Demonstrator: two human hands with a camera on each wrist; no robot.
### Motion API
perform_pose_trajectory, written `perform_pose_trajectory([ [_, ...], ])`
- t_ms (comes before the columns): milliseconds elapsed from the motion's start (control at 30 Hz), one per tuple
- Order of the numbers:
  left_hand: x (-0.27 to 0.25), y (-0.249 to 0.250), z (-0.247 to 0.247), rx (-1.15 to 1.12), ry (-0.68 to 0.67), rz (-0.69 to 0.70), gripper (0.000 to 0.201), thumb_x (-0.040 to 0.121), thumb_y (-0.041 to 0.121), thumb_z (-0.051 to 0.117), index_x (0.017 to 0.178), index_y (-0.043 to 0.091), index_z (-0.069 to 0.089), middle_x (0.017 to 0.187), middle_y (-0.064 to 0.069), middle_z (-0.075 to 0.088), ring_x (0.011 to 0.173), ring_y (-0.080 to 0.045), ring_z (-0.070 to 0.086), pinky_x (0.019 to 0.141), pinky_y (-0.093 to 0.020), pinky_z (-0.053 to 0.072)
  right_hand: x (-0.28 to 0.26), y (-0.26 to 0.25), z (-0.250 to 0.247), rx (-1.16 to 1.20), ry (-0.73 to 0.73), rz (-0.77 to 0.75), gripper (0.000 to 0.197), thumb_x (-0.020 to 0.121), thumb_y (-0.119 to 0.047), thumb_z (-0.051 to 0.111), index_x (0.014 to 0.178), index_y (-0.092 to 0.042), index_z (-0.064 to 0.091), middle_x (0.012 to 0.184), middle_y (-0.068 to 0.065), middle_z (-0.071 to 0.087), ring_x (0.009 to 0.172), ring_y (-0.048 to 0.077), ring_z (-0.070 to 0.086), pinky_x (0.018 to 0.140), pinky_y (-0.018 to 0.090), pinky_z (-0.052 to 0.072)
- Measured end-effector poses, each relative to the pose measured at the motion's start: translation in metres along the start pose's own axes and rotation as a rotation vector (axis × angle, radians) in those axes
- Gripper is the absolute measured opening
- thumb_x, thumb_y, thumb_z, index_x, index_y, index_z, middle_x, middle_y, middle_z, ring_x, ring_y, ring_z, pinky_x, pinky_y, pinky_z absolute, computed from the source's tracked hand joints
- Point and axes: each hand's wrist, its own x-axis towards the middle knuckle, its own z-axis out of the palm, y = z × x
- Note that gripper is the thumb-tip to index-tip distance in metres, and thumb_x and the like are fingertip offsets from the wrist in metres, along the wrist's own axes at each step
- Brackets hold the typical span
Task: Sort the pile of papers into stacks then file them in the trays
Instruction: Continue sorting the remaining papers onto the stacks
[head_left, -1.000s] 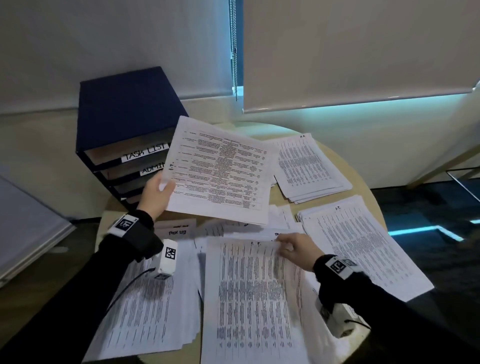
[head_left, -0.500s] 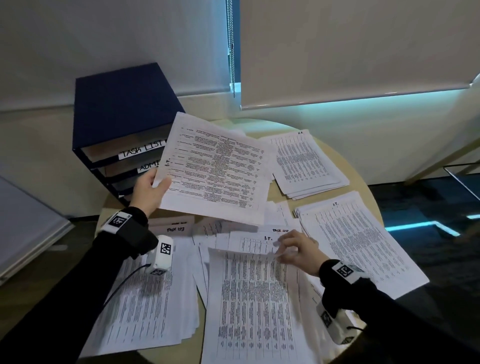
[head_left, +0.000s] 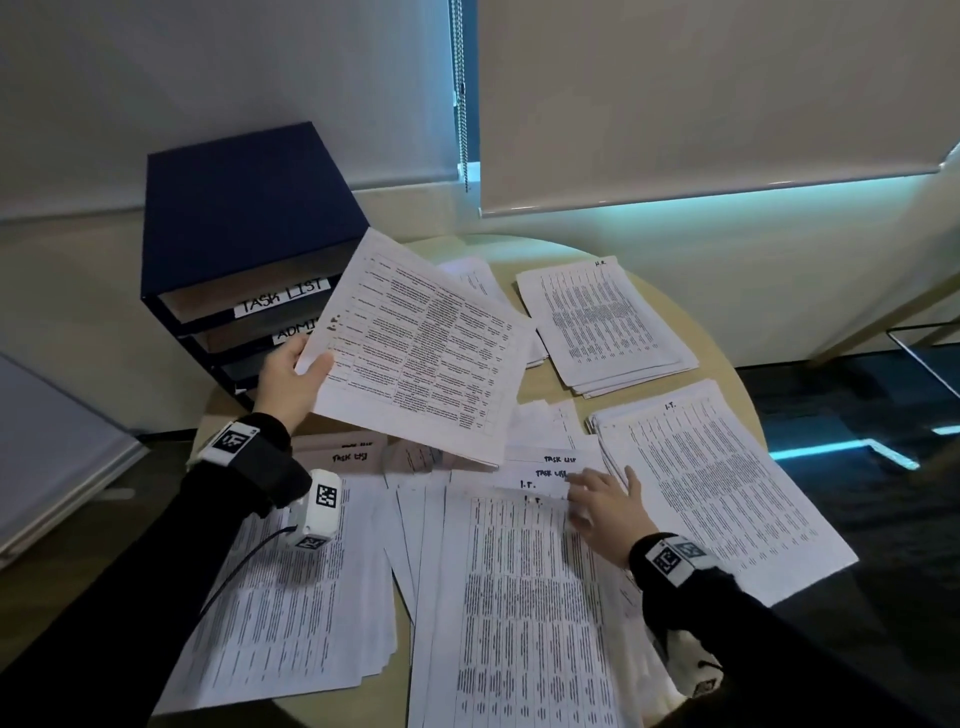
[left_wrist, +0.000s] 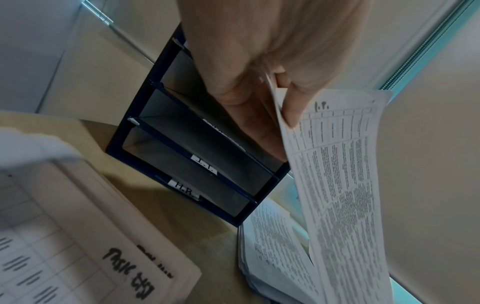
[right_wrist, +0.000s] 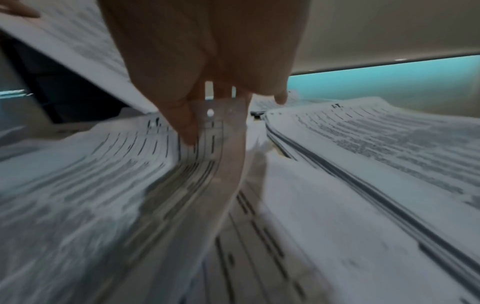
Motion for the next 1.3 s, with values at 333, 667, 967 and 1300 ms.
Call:
perform_pose_trajectory([
  [333, 0.002, -0.005, 0.001, -0.008, 0.039, -0.019, 0.020, 0.096, 0.007, 0.054, 0.114, 0.014, 0.059, 0.112, -0.008, 0.064, 0.099, -0.023, 0.060, 0.090, -0.035, 0.048, -0.020, -0.003, 0.023, -0.197, 0.282, -0.242, 0.048, 0.054, -0.020, 0.088, 0.093, -0.023, 0.060, 0.122, 0.000, 0.065, 0.103, 0.024, 0.067, 0.104, 0.059, 0.015],
  [667, -0.005, -0.003, 0.005, -0.014, 0.014, -0.035, 0.023, 0.096, 0.007, 0.054, 0.091, 0.029, 0.059, 0.100, -0.003, 0.064, 0.097, -0.025, 0.060, 0.088, -0.040, 0.048, -0.009, -0.011, 0.017, -0.235, 0.364, -0.258, 0.035, 0.057, -0.017, 0.085, 0.090, -0.019, 0.071, 0.105, -0.001, 0.070, 0.088, 0.019, 0.070, 0.109, 0.064, 0.021],
  [967, -0.004, -0.007, -0.004, -0.026, 0.038, -0.028, 0.023, 0.096, 0.006, 0.053, 0.119, 0.003, 0.058, 0.111, -0.008, 0.062, 0.098, -0.023, 0.058, 0.083, -0.031, 0.044, -0.022, -0.008, 0.017, -0.196, 0.431, -0.245, 0.032, 0.054, -0.011, 0.083, 0.081, -0.024, 0.071, 0.086, -0.009, 0.068, 0.090, 0.021, 0.066, 0.088, 0.061, 0.047],
  [1300, -0.005, -0.011, -0.004, 0.002, 0.047, -0.017, 0.024, 0.096, 0.004, 0.053, 0.120, 0.000, 0.057, 0.108, -0.009, 0.060, 0.094, -0.021, 0.056, 0.069, -0.022, 0.045, -0.016, -0.006, -0.004, 0.003, 0.396, -0.213, 0.038, 0.049, 0.006, 0.087, 0.072, -0.018, 0.069, 0.060, -0.008, 0.055, 0.041, 0.010, 0.049, 0.038, 0.015, 0.032],
])
